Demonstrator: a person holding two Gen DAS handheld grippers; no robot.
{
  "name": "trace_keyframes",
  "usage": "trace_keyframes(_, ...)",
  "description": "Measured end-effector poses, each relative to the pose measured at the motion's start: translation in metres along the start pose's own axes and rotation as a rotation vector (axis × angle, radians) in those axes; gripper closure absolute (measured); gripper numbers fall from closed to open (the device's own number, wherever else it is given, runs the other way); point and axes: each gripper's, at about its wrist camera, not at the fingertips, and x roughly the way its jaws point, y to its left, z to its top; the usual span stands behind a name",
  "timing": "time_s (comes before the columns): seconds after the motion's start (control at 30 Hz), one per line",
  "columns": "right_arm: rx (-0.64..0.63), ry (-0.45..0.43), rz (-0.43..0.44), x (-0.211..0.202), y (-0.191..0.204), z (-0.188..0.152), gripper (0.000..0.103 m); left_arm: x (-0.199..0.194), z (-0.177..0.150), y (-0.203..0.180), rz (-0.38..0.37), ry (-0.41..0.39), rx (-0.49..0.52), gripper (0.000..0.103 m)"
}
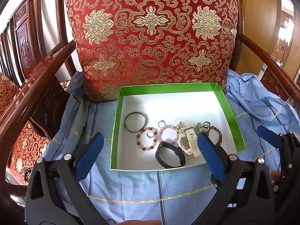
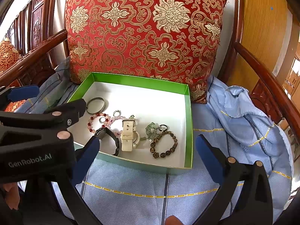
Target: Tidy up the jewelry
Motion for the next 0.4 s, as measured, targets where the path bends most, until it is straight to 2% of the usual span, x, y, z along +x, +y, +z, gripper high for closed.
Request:
trace_keyframes(0.27, 0.01, 0.007, 0.001, 0.002, -0.004, -0.002, 0.003, 0.0, 0.001, 0.003, -0.002, 0.002, -0.009, 0.004)
trace_keyframes(0.4, 0.043, -0.024, -0.04, -0.006, -0.031, -0.009, 0.003, -0.005, 0.004, 0.014, 0.015, -0.01, -0.045, 0.004)
